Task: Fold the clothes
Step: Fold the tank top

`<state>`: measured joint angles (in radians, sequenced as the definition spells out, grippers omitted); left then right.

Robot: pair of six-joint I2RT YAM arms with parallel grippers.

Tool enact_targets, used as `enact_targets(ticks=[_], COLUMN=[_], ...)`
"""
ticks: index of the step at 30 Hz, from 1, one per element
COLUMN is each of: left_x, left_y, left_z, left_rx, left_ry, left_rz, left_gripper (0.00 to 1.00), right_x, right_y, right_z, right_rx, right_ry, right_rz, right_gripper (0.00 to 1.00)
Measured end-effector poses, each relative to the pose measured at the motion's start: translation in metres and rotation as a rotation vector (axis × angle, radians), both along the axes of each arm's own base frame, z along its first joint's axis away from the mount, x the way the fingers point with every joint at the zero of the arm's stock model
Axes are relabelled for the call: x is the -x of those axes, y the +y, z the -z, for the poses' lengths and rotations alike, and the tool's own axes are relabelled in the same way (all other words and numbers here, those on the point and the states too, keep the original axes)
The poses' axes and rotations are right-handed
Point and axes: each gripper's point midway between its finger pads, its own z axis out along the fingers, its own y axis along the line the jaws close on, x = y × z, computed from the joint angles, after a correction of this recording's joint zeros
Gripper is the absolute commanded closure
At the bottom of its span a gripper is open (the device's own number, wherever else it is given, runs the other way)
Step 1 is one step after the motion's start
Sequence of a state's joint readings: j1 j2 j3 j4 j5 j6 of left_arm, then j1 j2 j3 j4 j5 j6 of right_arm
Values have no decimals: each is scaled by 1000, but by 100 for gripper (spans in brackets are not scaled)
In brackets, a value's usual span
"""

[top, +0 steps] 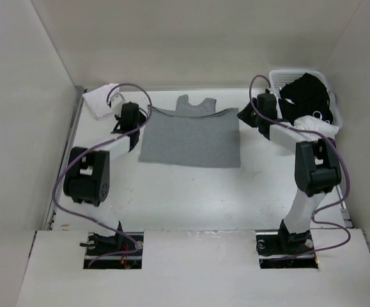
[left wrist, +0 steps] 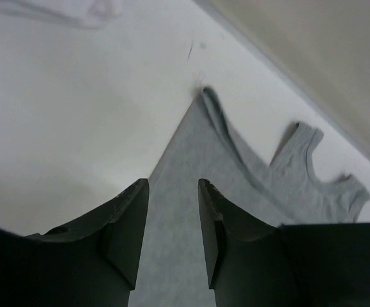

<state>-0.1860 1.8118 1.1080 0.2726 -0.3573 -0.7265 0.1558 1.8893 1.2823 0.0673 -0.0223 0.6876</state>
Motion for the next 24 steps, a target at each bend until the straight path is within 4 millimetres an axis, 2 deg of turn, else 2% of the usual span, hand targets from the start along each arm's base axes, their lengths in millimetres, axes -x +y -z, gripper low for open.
enact_targets(ticks=[2,3,6,8,10,13,17,21,24], left_x=[39,57,106,129,146,161,172,168,168], left_y=[-2,-2,-4,3,8,5,-3,-1,2], left_z=[5,8,27,44,62,80,91,93,96], left_rx=[13,21,63,99,137,198,262,311,329], left_ry=[16,22,55,91,136,186,210,195,195], left_rz=[12,18,39,32,26,38,58,48,39], left_gripper=[64,64,60,58,57,56,56,69,79], right_x=[27,42,82,109,134,160,186,203,209], right_y=[11,20,51,67,74,69,54,42,30], right_z=[-1,-2,-4,0,6,14,23,45,62], right_rx=[9,9,4,6,14,31,41,49,46], right_ry=[-2,-8,-32,-35,-31,-26,-30,0,42], right_rz=[-14,-30,-91,-135,-159,-162,-144,-118,-79], right_gripper=[94,99,99,92,83,67,58,51,51])
